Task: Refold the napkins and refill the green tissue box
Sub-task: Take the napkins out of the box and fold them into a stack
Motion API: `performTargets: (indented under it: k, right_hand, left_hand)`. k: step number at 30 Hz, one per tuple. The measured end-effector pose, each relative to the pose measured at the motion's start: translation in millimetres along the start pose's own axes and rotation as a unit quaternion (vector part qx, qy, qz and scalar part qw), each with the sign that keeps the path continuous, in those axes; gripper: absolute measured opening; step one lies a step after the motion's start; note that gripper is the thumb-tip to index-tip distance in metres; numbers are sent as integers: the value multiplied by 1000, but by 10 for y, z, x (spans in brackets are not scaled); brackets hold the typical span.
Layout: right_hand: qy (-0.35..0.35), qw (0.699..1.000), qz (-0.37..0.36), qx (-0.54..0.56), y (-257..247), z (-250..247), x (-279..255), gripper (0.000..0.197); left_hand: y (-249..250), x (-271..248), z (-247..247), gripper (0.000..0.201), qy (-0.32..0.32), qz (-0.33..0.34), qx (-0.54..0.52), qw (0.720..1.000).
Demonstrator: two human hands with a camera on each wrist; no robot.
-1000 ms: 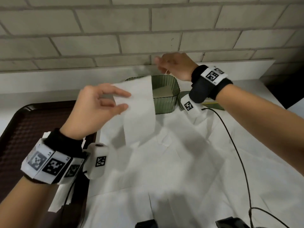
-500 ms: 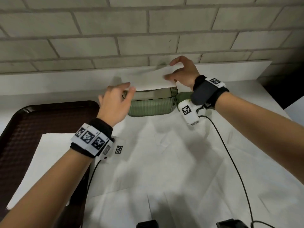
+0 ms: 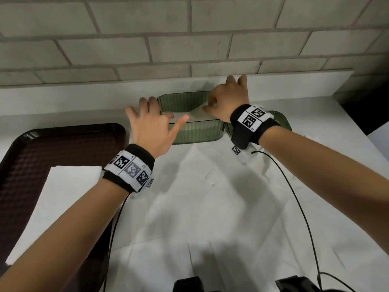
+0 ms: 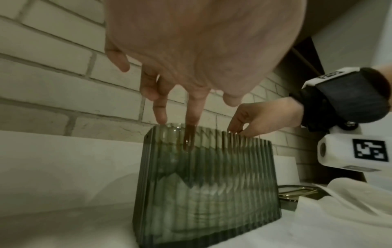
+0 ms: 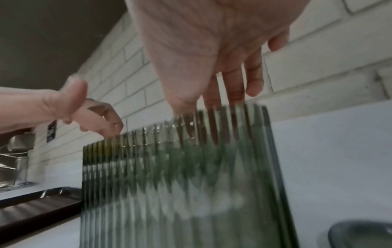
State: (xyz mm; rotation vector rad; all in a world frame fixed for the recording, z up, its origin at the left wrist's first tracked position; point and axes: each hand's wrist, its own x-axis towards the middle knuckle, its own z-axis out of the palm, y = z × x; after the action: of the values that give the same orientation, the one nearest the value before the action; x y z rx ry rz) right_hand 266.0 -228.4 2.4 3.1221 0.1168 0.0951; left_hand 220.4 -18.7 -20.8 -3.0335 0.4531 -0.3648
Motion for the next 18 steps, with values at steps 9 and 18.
performTargets:
  k: [9, 18]
  right_hand:
    - [-198, 955, -116, 186, 51, 104, -872, 22]
    - [-254, 956, -136, -49, 252, 460, -780, 93]
  left_hand:
    - [9, -538, 117, 35, -235, 143, -186, 943]
    - [270, -647, 221, 72, -302, 135, -41, 943]
